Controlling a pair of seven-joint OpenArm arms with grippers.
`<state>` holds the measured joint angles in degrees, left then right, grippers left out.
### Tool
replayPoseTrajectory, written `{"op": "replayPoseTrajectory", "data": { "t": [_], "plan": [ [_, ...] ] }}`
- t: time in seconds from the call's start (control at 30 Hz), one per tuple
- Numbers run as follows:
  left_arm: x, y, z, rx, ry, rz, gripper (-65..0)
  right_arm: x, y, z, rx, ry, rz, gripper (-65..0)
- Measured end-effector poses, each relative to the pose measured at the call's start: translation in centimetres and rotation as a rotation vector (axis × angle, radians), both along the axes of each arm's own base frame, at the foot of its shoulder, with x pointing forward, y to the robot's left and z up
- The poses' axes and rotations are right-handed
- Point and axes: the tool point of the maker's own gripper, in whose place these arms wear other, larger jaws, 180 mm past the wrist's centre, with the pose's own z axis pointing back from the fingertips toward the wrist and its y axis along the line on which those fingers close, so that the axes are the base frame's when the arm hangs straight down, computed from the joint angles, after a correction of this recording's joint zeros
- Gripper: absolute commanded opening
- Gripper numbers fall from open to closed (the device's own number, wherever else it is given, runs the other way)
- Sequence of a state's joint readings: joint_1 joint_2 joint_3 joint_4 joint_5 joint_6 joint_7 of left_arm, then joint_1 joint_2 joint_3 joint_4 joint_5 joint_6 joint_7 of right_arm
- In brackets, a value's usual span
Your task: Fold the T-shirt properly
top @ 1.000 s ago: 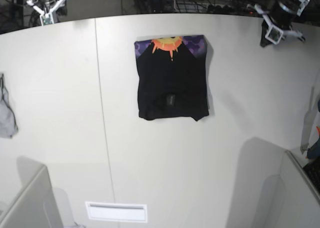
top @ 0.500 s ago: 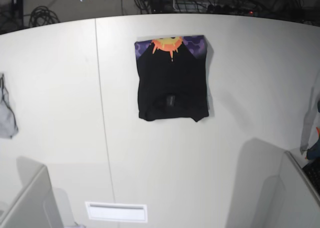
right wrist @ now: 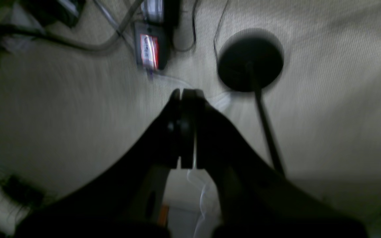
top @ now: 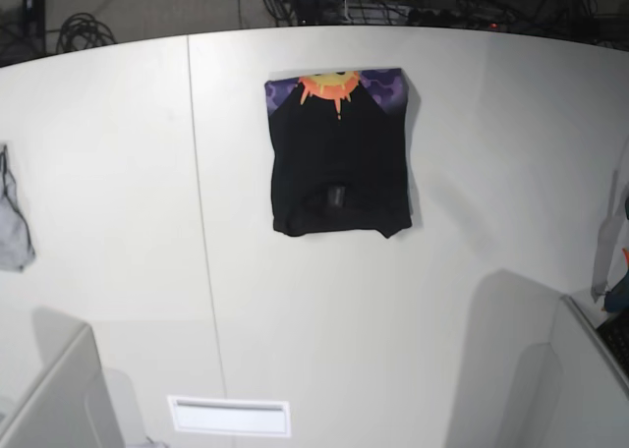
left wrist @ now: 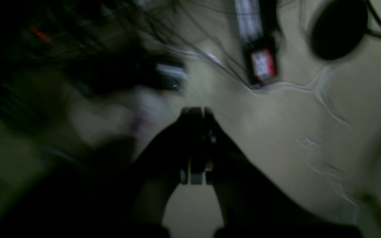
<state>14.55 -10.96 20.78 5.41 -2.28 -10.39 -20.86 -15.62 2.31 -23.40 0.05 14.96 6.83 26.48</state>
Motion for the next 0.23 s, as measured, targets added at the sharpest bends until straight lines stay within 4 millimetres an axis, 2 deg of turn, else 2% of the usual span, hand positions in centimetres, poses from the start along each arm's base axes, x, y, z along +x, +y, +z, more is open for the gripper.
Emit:
{"op": "replayPoseTrajectory", "data": {
  "t": [0.07, 0.17, 0.23],
  "plan": [
    [0.5, 0.1, -0.1, 0.007, -0.010, -0.012, -65.0, 1.2, 0.9, -0.4, 0.013, 0.005, 0.017, -65.0],
    [-0.3, 0.3, 0.0, 0.014, 0.008, -0.001, -65.0, 2.7, 2.0, -0.6, 0.044, 0.009, 0.023, -65.0],
    [-0.4, 0.3, 0.0, 0.016, 0.009, 0.007, -65.0, 3.0, 1.5, -0.7, 0.036, 0.016, 0.030, -65.0]
  ]
}}
